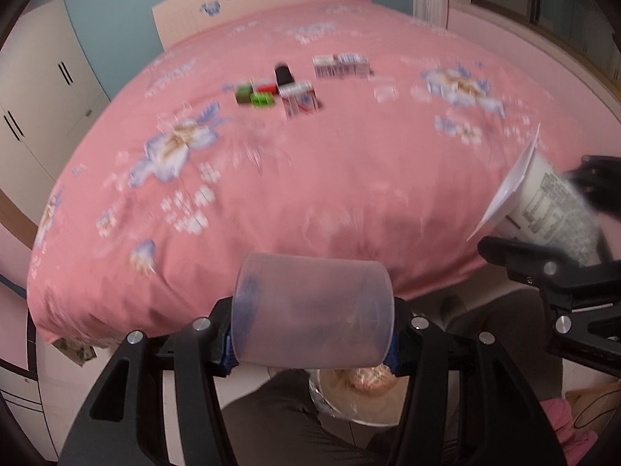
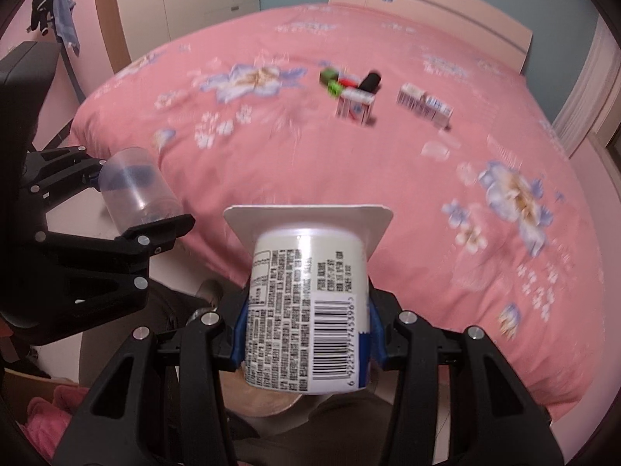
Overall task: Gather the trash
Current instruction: 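Carry the clear cup with left tool while right tool carries yogurt cup to bowl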
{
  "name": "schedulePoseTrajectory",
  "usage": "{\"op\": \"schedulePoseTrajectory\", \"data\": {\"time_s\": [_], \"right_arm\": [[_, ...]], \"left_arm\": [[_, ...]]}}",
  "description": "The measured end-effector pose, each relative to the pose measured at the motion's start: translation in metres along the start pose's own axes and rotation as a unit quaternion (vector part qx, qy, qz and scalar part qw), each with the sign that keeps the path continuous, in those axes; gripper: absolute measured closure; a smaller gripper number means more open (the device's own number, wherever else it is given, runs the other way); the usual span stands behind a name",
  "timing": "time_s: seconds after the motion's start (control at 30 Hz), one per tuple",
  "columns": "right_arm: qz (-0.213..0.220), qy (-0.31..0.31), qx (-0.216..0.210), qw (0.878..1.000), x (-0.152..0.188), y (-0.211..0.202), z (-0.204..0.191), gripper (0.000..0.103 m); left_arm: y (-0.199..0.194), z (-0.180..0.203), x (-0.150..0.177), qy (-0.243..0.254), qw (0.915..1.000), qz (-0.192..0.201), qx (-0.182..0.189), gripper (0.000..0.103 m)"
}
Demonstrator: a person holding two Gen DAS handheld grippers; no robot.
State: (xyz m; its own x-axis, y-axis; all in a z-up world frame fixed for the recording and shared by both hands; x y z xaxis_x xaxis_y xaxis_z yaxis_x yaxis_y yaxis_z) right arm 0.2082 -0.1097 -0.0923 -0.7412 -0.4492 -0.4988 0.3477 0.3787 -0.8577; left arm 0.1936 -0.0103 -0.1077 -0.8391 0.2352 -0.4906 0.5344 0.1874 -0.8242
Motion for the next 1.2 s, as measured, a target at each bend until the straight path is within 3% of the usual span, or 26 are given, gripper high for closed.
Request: {"op": "schedulePoseTrajectory", "data": {"time_s": [0.5,0.83,1.2], "right_arm": [[-0.117,0.011,-0.034,0.993,0.085,0.097,-0.014,0.055],[-0.18,0.029,-0.055,0.982,0.128,0.148,-0.017,0.055],[-0.233,0.06,-0.075,0.968,0.156,0.193,-0.008,0.055]], "left_arm": [[0.076,0.036,0.072,0.021,0.9941,-0.103,0.027,0.046],[0.122,0.057,0.127,0.032,0.983,-0.177,0.036,0.046],[0.167,0.081,0.162,0.036,0.9691,-0.238,0.055,0.046]]}}
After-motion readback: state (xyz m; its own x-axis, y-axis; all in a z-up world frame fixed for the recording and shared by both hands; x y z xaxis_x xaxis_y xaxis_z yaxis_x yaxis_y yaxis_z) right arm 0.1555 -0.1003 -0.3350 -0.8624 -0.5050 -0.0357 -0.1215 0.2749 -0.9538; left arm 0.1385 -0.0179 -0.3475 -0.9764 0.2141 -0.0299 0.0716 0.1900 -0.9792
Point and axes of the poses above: each gripper's, at about its wrist camera, not at the fingertips, and y roughly the way its jaws point, z to its right, x to its underside, the point moved 10 cm from there along y, roughly the way its jaws point, and after that the axes turned 11 degrees about -x, right-handed, at the moved point
